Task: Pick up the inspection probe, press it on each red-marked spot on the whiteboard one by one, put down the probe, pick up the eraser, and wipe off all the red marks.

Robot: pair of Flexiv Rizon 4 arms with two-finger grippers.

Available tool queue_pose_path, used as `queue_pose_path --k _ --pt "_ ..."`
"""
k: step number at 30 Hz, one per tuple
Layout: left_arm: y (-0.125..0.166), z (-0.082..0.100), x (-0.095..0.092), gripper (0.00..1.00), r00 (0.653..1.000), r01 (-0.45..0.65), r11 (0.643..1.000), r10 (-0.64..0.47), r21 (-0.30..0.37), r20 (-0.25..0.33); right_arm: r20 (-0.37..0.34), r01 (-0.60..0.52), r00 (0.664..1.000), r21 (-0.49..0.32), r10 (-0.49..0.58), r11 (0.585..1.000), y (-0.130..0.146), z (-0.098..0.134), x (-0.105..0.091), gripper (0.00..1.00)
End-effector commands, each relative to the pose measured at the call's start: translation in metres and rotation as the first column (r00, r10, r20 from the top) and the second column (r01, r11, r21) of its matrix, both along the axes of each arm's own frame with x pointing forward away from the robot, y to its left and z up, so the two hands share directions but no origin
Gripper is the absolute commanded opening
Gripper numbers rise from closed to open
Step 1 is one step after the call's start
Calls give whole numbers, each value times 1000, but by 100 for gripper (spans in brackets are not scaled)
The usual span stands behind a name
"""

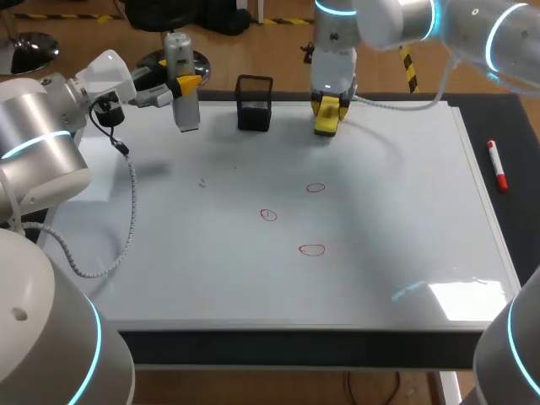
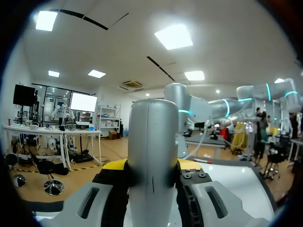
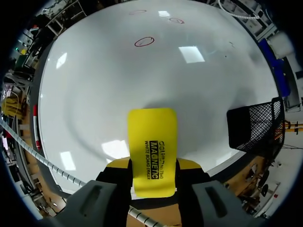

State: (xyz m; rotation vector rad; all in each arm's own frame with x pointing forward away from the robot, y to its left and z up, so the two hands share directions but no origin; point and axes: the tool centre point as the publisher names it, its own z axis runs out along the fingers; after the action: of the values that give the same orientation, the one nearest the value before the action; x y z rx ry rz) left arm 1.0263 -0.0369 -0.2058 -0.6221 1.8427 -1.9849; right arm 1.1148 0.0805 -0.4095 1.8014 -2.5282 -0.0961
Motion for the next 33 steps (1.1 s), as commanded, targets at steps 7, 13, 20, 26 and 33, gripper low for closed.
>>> queue_pose_path --k 7,13,20,26,33 --pt "-1 0 1 0 1000 -4 1000 4 -2 3 9 49 999 4 -49 999 -31 44 -8 0" --pt "-1 0 1 0 1000 -4 1000 4 -2 3 37 117 993 4 -117 993 -58 68 -3 0" --pt "-1 0 1 0 1000 -4 1000 4 -2 3 48 201 978 12 -201 980 -85 91 0 0" --pt "-1 0 1 0 1000 -4 1000 4 -2 3 74 250 965 16 -250 968 -103 103 -1 0" --pt "-1 0 1 0 1000 -4 1000 4 -2 3 81 303 949 24 -304 953 -122 106 -9 0"
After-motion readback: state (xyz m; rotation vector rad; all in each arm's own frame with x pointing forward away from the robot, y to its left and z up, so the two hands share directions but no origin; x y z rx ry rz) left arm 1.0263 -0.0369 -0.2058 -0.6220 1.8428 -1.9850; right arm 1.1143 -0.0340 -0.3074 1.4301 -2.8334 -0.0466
